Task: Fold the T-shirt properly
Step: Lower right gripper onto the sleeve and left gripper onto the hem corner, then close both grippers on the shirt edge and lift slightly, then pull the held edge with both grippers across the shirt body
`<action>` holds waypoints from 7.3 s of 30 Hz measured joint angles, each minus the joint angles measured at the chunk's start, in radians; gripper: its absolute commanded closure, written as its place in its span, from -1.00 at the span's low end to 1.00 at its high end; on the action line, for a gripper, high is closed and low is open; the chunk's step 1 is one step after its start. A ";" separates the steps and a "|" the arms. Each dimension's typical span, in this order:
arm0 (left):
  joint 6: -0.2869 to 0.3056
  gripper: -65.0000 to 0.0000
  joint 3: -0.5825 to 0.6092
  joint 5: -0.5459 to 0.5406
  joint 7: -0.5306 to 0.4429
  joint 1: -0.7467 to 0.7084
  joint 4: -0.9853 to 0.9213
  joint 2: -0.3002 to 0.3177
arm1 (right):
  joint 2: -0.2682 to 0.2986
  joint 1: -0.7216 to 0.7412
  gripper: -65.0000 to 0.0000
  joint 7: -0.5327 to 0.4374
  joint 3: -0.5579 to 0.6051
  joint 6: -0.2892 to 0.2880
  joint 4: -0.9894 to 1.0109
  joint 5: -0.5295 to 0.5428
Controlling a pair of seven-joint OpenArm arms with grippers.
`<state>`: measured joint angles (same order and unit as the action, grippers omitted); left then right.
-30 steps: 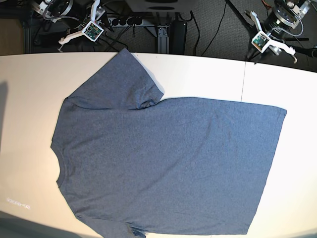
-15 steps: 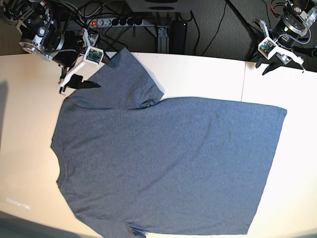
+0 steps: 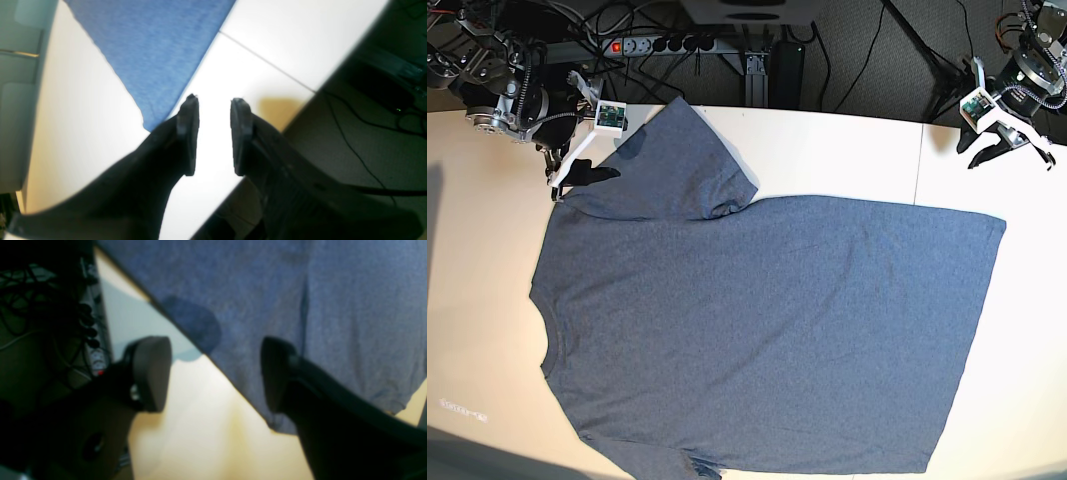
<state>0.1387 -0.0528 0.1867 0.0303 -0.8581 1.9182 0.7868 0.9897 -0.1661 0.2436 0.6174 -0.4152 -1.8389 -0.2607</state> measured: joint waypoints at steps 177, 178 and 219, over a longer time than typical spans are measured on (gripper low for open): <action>0.442 1.00 0.602 -0.039 -0.019 1.095 -0.617 0.121 | -0.135 0.497 1.00 0.128 0.058 -0.105 0.164 0.328; 0.442 1.00 0.601 -0.037 -0.020 1.101 -0.625 0.118 | -0.145 0.508 1.00 0.127 0.058 -0.109 0.169 0.331; 0.394 1.00 0.811 0.090 -0.136 1.364 -0.959 0.011 | -0.328 0.665 1.00 0.052 0.141 -0.135 0.439 0.211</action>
<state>0.5323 0.7582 0.2764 -0.1059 0.5060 0.9588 0.7975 0.6617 0.4984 0.2958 0.7582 -0.5507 -1.3994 -0.0494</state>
